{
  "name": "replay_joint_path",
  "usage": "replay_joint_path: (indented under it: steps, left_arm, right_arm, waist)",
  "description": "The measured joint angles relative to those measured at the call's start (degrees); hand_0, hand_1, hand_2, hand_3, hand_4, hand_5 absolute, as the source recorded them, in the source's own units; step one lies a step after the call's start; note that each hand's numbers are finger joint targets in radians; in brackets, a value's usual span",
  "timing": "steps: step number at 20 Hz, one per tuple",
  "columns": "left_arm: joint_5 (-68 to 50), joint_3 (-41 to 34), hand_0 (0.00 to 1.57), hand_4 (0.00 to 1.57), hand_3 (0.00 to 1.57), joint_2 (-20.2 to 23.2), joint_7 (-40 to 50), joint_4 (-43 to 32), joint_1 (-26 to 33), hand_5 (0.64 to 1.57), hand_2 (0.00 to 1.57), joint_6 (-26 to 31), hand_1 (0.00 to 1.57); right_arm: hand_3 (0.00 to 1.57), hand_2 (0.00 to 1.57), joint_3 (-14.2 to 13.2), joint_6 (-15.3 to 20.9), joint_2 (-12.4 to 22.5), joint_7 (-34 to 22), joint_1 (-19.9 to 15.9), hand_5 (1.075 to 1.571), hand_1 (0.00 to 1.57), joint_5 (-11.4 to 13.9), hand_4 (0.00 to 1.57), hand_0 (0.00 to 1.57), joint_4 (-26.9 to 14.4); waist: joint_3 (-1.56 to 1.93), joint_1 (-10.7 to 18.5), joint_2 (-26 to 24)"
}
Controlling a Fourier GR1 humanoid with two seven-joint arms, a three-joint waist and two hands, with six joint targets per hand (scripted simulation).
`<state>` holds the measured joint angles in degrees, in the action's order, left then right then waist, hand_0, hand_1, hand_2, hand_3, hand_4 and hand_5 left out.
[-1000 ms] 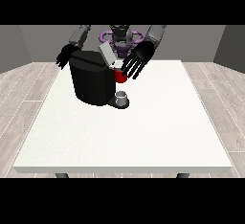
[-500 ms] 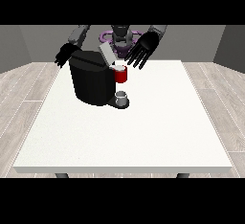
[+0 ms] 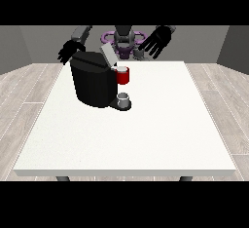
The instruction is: Insert the coffee pod into the coffee machine and close the lid
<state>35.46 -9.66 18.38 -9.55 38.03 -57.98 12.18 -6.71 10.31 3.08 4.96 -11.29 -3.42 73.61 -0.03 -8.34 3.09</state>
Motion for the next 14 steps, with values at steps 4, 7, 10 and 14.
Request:
replay_joint_path:
  steps: [4, 7, 10, 14]
  left_arm:
    - [-7.2, -4.8, 0.00, 0.00, 0.00, -5.4, -1.9, 0.5, 5.2, 1.571, 0.00, 0.4, 0.00]
    - [-10.5, -6.6, 0.00, 0.00, 0.00, -8.1, -2.9, 1.2, 10.0, 1.571, 0.00, 1.0, 0.00]
    - [-13.4, -8.3, 0.00, 0.14, 0.00, -9.5, -3.7, 2.3, 13.6, 1.571, 0.00, 1.3, 0.00]
    - [-17.0, -10.3, 0.00, 0.00, 0.00, -11.0, -4.2, 3.1, 18.8, 1.571, 0.00, 2.1, 0.00]
  right_arm:
    - [0.00, 0.00, -1.8, 0.0, 0.7, 0.7, 3.1, 1.571, 0.00, -0.9, 0.40, 0.00, -1.2]
    - [0.00, 0.00, -2.1, -0.2, 0.7, 0.8, 6.3, 1.571, 0.00, -1.0, 0.45, 0.00, -1.3]
    - [0.00, 0.00, -2.3, -1.3, 1.8, 0.5, 7.1, 1.571, 0.00, -1.5, 0.43, 0.00, -0.1]
    - [0.00, 0.00, -0.7, -2.8, 3.3, -0.2, 8.6, 1.571, 0.00, -0.2, 0.35, 0.00, 2.2]
  waist:
    - [0.00, 3.6, -4.7]
    - [0.00, 5.8, -9.2]
    - [0.02, 6.9, -11.4]
    - [0.01, 8.1, -14.3]
